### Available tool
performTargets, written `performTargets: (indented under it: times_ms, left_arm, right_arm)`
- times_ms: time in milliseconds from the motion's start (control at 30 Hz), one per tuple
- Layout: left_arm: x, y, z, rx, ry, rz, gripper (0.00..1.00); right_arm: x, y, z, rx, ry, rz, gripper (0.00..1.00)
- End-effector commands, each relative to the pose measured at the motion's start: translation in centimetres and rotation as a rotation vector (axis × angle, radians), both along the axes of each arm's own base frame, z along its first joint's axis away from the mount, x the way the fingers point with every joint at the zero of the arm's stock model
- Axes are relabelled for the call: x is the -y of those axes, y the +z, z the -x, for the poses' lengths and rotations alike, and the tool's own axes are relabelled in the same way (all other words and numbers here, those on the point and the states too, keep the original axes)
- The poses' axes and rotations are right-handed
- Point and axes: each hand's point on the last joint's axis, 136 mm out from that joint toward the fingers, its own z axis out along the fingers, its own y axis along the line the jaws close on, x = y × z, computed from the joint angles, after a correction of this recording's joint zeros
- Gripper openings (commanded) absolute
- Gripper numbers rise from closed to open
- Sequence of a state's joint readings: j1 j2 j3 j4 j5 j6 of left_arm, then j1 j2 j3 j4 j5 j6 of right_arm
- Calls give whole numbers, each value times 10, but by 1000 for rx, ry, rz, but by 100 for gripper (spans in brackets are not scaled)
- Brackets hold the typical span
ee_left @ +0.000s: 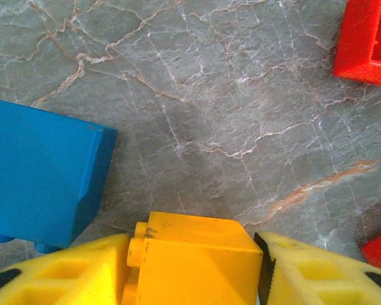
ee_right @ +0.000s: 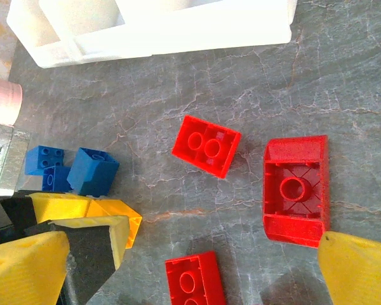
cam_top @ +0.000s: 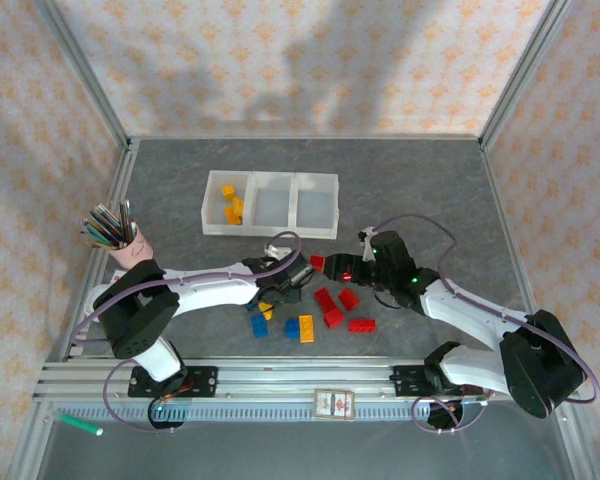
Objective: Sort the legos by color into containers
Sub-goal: Pick up the lego from the middle-left of the table, then place the lego in the container.
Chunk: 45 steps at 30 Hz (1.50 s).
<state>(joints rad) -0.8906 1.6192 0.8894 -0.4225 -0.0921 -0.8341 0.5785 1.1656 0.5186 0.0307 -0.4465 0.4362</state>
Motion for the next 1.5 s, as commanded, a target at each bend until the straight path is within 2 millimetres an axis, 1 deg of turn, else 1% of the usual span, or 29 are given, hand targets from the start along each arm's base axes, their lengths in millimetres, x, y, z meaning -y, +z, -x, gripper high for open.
performTargets:
  times_ms: [0, 133, 233, 333, 367, 400, 433, 533, 600, 667, 767, 833, 867, 1000, 1100, 1167, 1233, 1267, 1300, 1467]
  left_arm:
    - [0, 8, -6, 42, -5, -10, 50]
    - [-1, 19, -6, 63, -3, 22, 47]
    - [-4, 38, -8, 110, 6, 51, 46]
    - [-16, 61, -17, 170, 31, 55, 46]
    - [-23, 71, -22, 199, 46, 49, 46]
    - [-31, 79, -30, 231, 67, 41, 45]
    - [-39, 86, -37, 256, 86, 35, 44]
    - [-66, 108, -69, 314, 148, 25, 43]
    - [-84, 127, -93, 377, 187, -13, 43]
    - [-105, 136, -115, 425, 253, -52, 43]
    - [-125, 135, -150, 408, 302, -31, 41]
    - [-135, 136, -170, 441, 320, -54, 41]
    - [-143, 136, -181, 450, 346, -77, 41]
    - [-165, 119, -220, 405, 386, -91, 41]
    - [-173, 116, -246, 408, 398, -99, 41]
    - [-173, 114, -259, 401, 386, -96, 42]
    - [-172, 112, -267, 393, 372, -96, 47]
    - [-171, 117, -270, 400, 366, -94, 49]
    - [-171, 104, -273, 371, 360, -108, 51]
    - [-171, 109, -276, 365, 344, -112, 56]
  right_arm:
    - [0, 5, -1, 16, 19, 4, 100]
    - [-1, 9, -3, 23, 29, 11, 100]
    - [-4, 17, -5, 33, 33, 0, 100]
    - [-13, 31, -10, 55, 39, -27, 100]
    - [-16, 36, -13, 61, 37, -36, 100]
    - [-21, 46, -16, 80, 39, -57, 100]
    - [-26, 45, -18, 75, 42, -62, 100]
    - [-37, 54, -31, 86, 9, -81, 100]
    - [-46, 59, -40, 86, -3, -97, 100]
    - [-53, 62, -46, 92, -11, -106, 100]
    - [-59, 63, -54, 93, -16, -110, 100]
    - [-60, 64, -58, 98, -20, -103, 100]
    - [-60, 65, -60, 103, -28, -98, 100]
    - [-57, 63, -64, 113, -43, -72, 100]
    - [-58, 63, -66, 114, -42, -64, 100]
    - [-58, 62, -68, 114, -45, -56, 100]
    - [-57, 63, -69, 118, -51, -51, 100]
    - [-56, 63, -70, 120, -54, -47, 100]
    - [-56, 63, -71, 121, -56, -45, 100]
    - [-57, 65, -73, 127, -49, -35, 100]
